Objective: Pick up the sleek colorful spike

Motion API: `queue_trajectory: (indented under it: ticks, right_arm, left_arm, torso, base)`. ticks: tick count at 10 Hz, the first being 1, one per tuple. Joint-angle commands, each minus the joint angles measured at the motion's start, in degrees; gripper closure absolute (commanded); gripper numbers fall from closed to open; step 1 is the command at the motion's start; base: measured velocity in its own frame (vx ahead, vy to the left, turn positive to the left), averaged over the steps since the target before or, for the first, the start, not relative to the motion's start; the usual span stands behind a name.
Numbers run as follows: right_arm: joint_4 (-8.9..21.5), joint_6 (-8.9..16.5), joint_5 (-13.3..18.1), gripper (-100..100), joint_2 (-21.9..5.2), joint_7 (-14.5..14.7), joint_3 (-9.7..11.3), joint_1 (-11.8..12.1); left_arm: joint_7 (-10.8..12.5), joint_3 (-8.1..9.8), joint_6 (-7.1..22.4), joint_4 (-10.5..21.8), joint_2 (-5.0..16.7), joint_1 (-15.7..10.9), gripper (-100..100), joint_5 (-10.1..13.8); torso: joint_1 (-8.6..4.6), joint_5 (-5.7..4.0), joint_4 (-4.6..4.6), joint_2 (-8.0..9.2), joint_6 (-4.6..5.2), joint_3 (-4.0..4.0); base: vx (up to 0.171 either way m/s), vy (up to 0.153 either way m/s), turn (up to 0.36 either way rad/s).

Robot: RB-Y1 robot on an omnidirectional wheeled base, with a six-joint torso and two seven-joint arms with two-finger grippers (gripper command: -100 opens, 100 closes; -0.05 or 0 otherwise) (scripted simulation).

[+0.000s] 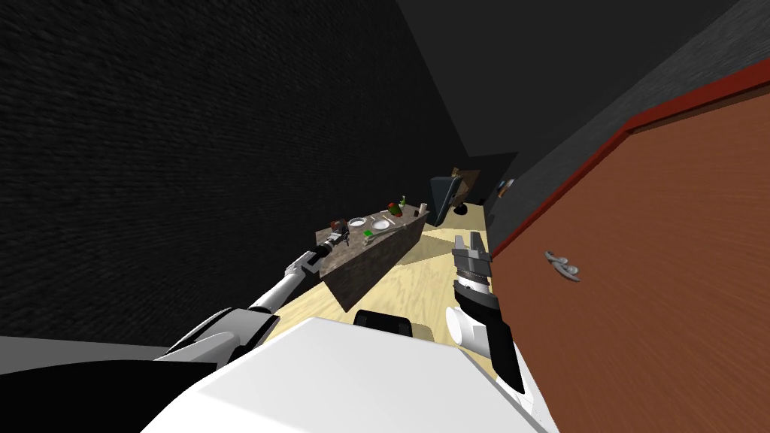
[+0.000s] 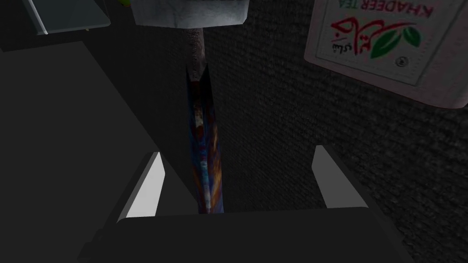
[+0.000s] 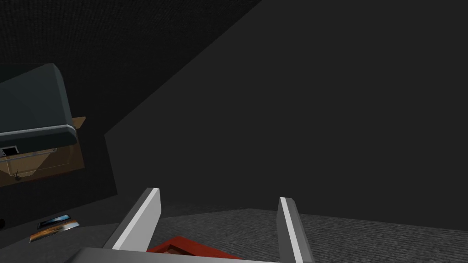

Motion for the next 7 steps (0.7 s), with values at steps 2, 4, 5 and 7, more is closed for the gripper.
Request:
queue_trajectory:
  ticks: [2,4,5,7]
  right_arm:
    - [0.0,0.0,0.0,0,0.0,0.0,0.0,0.0]
    - [0.0,0.0,0.0,0,0.0,0.0,0.0,0.0]
    - [0.0,0.0,0.0,0,0.0,0.0,0.0,0.0]
    - [0.0,0.0,0.0,0,0.0,0.0,0.0,0.0]
  left_arm:
    - [-1.8,-0.02,-0.9,4.3,-0.4,-3.1,-100,1.0]
    - [-1.8,-0.02,-0.9,7.2,-0.4,-5.5,-100,1.0]
    - [-1.8,-0.02,-0.9,8.5,-0.4,-5.5,-100,1.0]
    - [-3.3,-0.15,-1.4,11.4,-0.6,-8.3,-100,2.0]
  torso:
    - [0.00,0.01,-0.04,-0.15,-0.01,-0.09]
    - [0.01,0.00,0.02,0.13,0.02,0.07]
    - [0.02,0.00,0.01,0.03,0.00,0.02]
    - [-0.02,0.00,-0.06,-0.24,0.00,-0.14]
  base:
    - [-0.044,0.002,-0.069]
    - [-0.092,0.015,-0.060]
    - [-0.011,0.001,0.014]
    - [-0.036,0.000,-0.080]
